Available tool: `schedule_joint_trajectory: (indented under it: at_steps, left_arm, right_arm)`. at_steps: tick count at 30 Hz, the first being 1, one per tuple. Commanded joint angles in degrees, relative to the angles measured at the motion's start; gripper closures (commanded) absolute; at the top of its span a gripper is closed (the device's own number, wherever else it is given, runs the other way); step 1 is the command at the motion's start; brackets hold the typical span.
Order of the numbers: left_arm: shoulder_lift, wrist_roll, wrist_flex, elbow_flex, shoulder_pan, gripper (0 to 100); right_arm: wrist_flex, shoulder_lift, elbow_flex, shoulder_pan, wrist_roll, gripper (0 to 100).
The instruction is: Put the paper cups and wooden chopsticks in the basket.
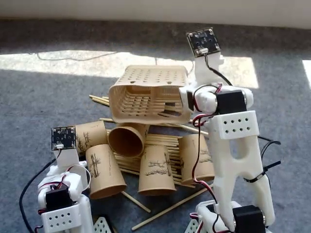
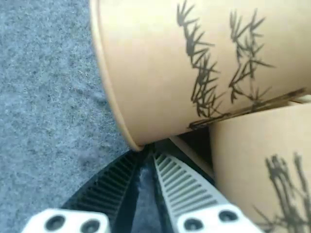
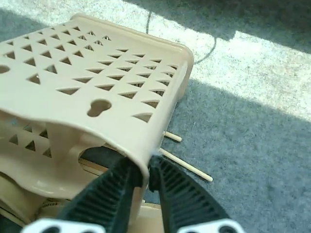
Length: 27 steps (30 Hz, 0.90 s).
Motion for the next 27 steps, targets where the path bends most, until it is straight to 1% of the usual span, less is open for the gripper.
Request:
schedule_joint_trajectory:
  at_steps: [1,4,8,21,23,27]
  left_arm:
    - [0.13,-0.09,0.44,1.19,-0.13,99]
    - [0.13,-0.09,0.44,1.19,-0.13,99]
    - [0.13,-0.09,0.44,1.19,-0.13,99]
    - [0.13,-0.09,0.44,1.19,-0.13,99]
    - [0.13,-0.09,0.44,1.19,-0.13,99]
    - [0.13,-0.09,0.44,1.19,-0.13,99]
  right_arm:
    - [0.13,-3.21,-3.30,2.68,-3.60,99.2]
    - [-0.13,-2.86,-3.30,5.05,-6.42,99.2]
    - [-0.13,0.84,-4.26,5.41,-6.86,99.2]
    - [0.40,14.90,-19.65,5.49,-6.95,98.7]
    - [0.40,16.31,-20.88,5.49,-7.12,96.3]
    - [0.40,19.30,-23.08,5.41,-11.69,87.5]
